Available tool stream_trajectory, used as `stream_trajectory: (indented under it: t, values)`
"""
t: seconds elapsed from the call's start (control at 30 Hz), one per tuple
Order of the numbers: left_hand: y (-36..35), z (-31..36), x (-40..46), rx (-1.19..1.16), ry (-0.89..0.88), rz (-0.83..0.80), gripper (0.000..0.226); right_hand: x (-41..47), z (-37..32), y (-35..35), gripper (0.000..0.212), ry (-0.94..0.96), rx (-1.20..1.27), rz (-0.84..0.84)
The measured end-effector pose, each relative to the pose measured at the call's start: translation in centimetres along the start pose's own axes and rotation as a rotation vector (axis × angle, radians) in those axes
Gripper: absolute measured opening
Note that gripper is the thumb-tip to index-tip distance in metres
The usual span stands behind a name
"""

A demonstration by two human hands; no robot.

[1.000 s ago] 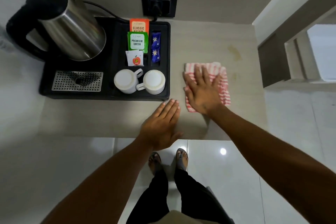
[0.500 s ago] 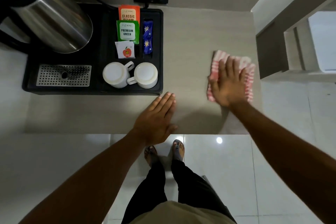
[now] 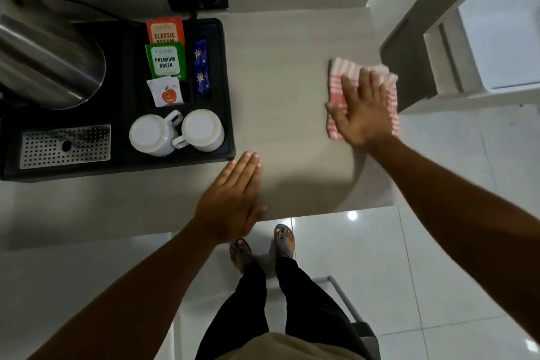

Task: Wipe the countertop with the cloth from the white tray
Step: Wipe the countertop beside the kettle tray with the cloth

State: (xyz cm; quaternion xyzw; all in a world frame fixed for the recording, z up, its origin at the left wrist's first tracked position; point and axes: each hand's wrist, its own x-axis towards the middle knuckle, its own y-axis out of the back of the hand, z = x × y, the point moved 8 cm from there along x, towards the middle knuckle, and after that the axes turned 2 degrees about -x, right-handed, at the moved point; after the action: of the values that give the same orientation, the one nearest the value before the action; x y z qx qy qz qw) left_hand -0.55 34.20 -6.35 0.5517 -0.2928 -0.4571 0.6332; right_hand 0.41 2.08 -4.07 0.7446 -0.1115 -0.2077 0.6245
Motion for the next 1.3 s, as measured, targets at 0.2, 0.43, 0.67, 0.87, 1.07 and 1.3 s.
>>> stream_trajectory:
  t: [0.2, 0.43, 0.67, 0.87, 1.07, 1.3]
  values:
    - [0.0, 0.2, 0.2, 0.019, 0.015, 0.000, 0.081, -10.0, -6.7, -4.1, 0.077, 0.155, -0.030, -0.072]
    - [-0.3, 0.1, 0.3, 0.044, 0.029, -0.039, 0.081, -2.1, -9.2, -1.5, 0.077, 0.096, -0.005, -0.026]
    - [-0.3, 0.2, 0.3, 0.056, 0.037, -0.040, 0.081, -7.6, 0.0, -1.0, 0.070, -0.032, 0.007, 0.009]
    - [-0.1, 0.3, 0.3, 0.073, 0.038, -0.047, 0.082, -12.5, -10.4, -4.9, 0.066, 0.121, 0.004, -0.081]
    - [0.1, 0.4, 0.3, 0.065, 0.045, -0.053, 0.082, -4.3, -9.1, -2.1, 0.056, 0.080, -0.001, -0.011]
    - [0.2, 0.5, 0.9, 0.004, 0.155, 0.003, 0.079, -10.1, -1.7, -2.3, 0.065, -0.126, 0.006, -0.003]
